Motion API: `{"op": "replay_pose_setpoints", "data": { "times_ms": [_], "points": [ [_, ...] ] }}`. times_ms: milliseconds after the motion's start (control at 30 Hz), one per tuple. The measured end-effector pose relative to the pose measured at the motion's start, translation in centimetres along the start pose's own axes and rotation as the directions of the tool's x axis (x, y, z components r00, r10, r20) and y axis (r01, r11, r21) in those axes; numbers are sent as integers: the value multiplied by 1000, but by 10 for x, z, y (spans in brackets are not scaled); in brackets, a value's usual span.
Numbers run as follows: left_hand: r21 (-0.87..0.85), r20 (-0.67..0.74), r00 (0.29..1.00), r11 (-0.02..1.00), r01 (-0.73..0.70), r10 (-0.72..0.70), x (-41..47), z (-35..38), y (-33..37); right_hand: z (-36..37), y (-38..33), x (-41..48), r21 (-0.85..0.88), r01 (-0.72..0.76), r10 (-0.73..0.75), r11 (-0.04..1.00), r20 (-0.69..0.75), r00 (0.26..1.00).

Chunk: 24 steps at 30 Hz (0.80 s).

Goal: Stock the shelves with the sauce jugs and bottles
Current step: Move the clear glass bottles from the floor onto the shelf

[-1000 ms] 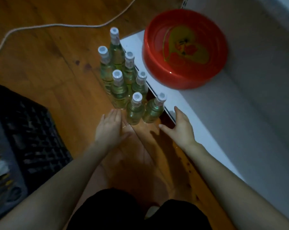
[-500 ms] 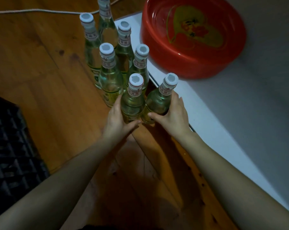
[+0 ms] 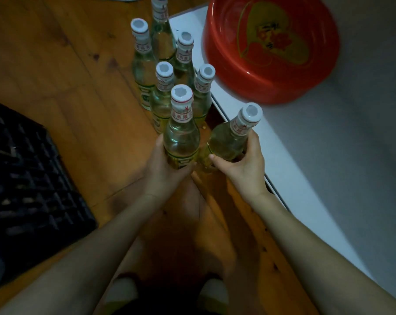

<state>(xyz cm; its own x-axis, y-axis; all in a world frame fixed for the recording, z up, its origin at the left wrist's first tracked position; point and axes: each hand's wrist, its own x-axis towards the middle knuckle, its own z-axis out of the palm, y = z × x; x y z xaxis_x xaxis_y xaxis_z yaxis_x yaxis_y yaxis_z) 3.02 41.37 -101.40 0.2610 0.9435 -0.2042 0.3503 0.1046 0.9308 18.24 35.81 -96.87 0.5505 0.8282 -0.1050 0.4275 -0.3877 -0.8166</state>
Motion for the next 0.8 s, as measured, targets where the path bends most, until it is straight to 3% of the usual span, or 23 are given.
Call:
{"op": "replay_pose_setpoints", "data": {
  "times_ms": [100,300,800],
  "points": [
    [-35,44,995,995,91,-89,-32,-25,37,-21,-37,-25,16,-51,50,999,18,999],
    [58,104,983,988,144,-149,-93,-86,135,-67,-128,-76,12,-119,118,993,100,988],
    [99,128,991,994,36,-49,-190,-256,447,-239,-418,-162,108,-138,120,984,161,980]
  ]
}}
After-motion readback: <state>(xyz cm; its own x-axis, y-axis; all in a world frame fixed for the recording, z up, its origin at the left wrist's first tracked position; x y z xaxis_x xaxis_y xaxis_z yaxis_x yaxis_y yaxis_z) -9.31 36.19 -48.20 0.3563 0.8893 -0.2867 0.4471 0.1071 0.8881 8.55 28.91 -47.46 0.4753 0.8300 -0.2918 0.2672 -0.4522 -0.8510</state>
